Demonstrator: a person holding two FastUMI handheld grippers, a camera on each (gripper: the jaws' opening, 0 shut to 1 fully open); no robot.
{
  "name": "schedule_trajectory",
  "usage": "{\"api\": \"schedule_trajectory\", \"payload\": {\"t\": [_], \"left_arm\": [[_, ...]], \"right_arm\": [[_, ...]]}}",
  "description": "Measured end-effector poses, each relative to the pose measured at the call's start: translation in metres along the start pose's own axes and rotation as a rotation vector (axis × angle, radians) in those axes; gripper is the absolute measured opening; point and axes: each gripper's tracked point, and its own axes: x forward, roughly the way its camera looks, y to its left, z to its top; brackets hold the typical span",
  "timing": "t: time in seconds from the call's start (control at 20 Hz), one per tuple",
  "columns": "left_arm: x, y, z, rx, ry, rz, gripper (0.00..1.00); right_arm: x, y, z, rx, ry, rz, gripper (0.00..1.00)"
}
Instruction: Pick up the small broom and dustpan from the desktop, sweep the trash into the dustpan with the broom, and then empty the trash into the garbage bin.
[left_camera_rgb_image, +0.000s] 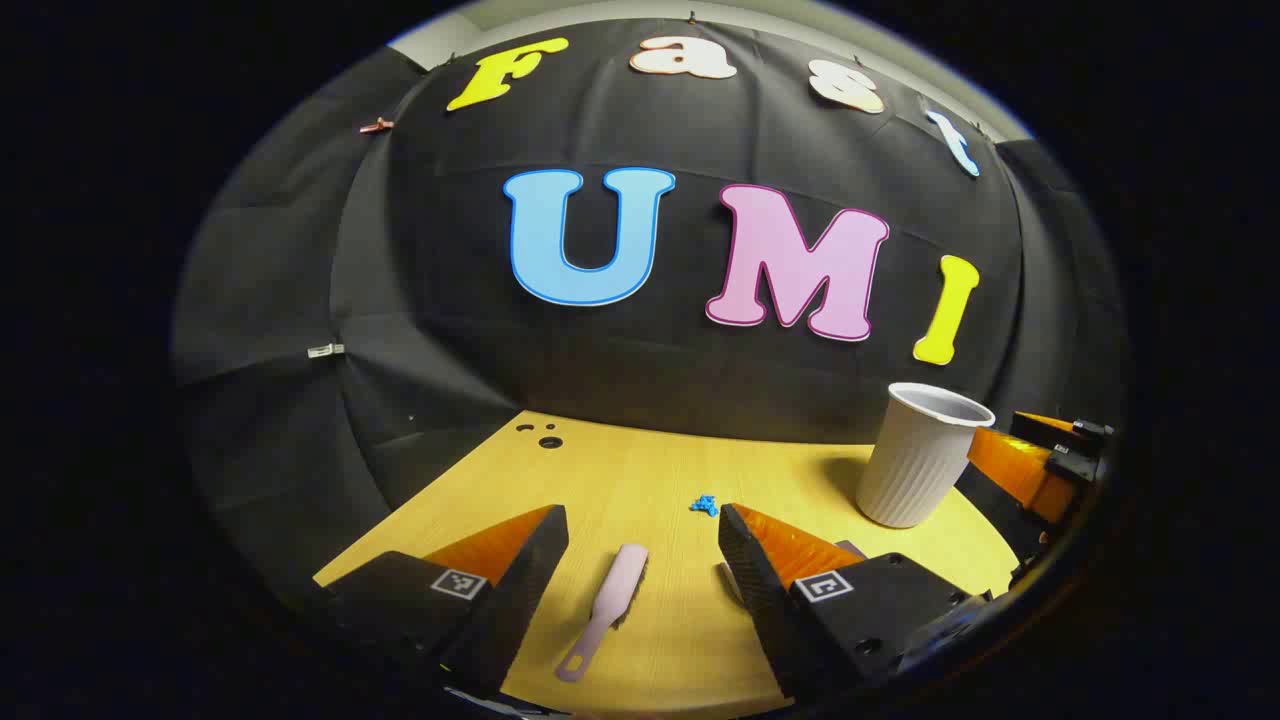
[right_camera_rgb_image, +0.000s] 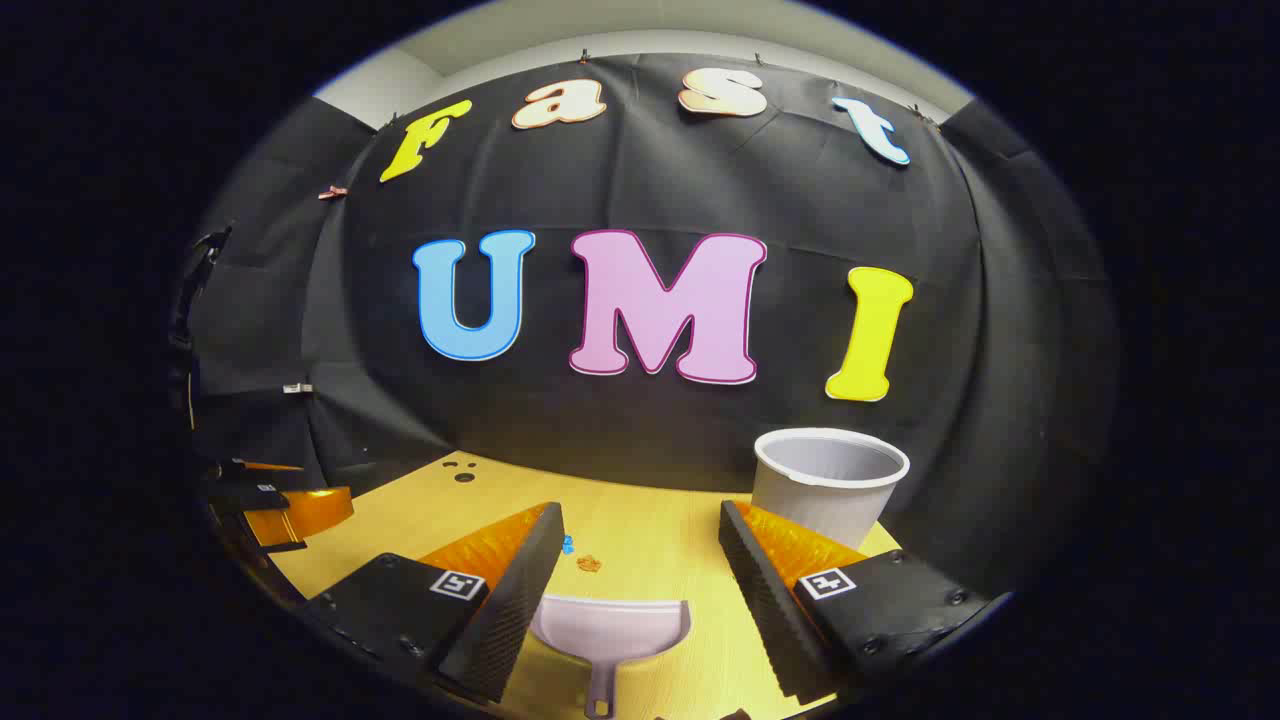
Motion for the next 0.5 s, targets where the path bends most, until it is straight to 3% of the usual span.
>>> {"api": "schedule_trajectory", "payload": {"t": [0.5], "left_arm": [[0.018,-0.004,-0.01,0.036,0.052,-0.056,0.96]], "right_arm": [[0.016,-0.003,-0.019,0.047,0.06,0.046,0.98]]}}
